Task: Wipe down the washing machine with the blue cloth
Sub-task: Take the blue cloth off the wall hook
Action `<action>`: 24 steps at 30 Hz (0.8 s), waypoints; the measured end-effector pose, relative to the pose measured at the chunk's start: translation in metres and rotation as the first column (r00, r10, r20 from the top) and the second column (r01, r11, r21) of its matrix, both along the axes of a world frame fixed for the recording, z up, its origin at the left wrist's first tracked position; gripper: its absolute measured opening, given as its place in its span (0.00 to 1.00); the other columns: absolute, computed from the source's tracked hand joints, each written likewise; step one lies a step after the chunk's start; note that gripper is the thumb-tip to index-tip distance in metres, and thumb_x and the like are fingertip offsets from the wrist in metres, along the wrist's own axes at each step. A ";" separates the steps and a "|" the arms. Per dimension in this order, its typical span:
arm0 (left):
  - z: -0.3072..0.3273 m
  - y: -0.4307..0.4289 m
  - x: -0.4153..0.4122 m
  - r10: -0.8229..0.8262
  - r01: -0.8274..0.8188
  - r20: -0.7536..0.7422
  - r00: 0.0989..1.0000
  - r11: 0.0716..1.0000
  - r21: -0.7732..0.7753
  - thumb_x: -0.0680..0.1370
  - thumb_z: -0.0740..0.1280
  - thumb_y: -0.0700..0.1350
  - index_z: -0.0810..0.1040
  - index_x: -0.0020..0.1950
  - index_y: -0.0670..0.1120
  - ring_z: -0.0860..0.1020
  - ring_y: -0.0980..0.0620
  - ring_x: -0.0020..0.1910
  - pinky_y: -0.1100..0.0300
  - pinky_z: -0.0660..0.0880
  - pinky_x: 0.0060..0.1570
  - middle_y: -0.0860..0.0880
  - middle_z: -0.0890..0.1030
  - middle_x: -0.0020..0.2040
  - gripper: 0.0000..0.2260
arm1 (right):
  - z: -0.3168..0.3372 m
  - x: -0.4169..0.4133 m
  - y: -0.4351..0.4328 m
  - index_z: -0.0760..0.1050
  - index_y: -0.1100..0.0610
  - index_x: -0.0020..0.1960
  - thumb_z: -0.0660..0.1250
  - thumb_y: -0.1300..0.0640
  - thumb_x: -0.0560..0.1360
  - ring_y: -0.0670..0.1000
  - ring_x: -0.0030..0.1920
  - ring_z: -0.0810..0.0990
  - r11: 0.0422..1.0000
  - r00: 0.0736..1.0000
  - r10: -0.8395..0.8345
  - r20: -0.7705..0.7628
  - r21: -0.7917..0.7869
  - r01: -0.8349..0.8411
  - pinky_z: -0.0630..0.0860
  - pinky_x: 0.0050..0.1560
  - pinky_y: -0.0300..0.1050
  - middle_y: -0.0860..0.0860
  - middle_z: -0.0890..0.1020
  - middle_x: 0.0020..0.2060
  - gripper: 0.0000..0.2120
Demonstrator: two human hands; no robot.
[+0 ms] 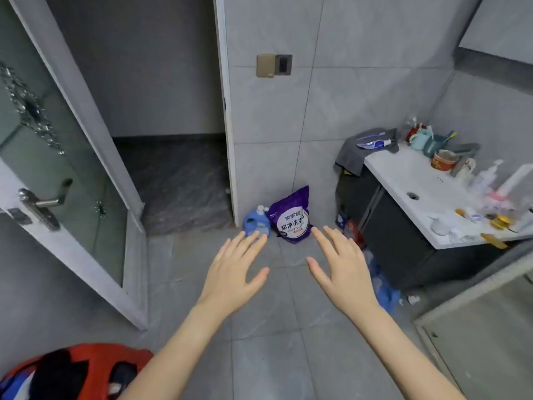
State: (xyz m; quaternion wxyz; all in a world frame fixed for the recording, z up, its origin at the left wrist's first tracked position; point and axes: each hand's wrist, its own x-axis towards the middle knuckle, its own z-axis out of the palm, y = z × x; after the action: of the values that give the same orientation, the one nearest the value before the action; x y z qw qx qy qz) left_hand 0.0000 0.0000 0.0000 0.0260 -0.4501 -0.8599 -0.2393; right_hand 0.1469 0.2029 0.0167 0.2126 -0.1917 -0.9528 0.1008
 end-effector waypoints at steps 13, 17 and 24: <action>-0.031 -0.021 0.030 0.030 -0.023 0.070 0.997 0.994 -0.104 0.78 0.55 0.64 0.66 0.78 0.52 0.64 0.49 0.77 0.55 0.53 0.77 0.53 0.69 0.76 0.30 | -0.042 0.035 -0.018 0.68 0.53 0.75 0.54 0.40 0.79 0.58 0.72 0.69 0.982 0.991 0.041 0.130 -0.186 -0.016 0.68 0.71 0.55 0.56 0.73 0.71 0.29; -0.025 -0.006 0.032 0.036 -0.033 0.046 0.998 0.997 -0.063 0.80 0.55 0.60 0.69 0.76 0.50 0.67 0.48 0.75 0.53 0.58 0.76 0.51 0.72 0.74 0.27 | -0.027 0.036 -0.003 0.68 0.53 0.75 0.56 0.43 0.80 0.56 0.73 0.69 0.991 0.998 0.049 0.043 -0.131 -0.043 0.67 0.71 0.54 0.55 0.72 0.72 0.26; -0.049 0.019 0.045 0.068 -0.057 0.111 0.991 0.993 -0.100 0.79 0.56 0.59 0.71 0.75 0.49 0.70 0.46 0.74 0.50 0.62 0.75 0.51 0.74 0.73 0.27 | -0.050 0.038 0.032 0.68 0.52 0.75 0.54 0.40 0.80 0.57 0.71 0.71 0.975 0.986 0.086 0.143 -0.217 -0.053 0.69 0.69 0.54 0.55 0.73 0.71 0.28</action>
State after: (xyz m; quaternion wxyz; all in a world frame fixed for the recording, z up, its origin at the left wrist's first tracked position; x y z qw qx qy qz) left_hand 0.0446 0.0190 -0.0495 -0.0375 -0.4092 -0.8843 -0.2219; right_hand 0.1847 0.2348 -0.0331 0.1142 -0.1869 -0.9562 0.1943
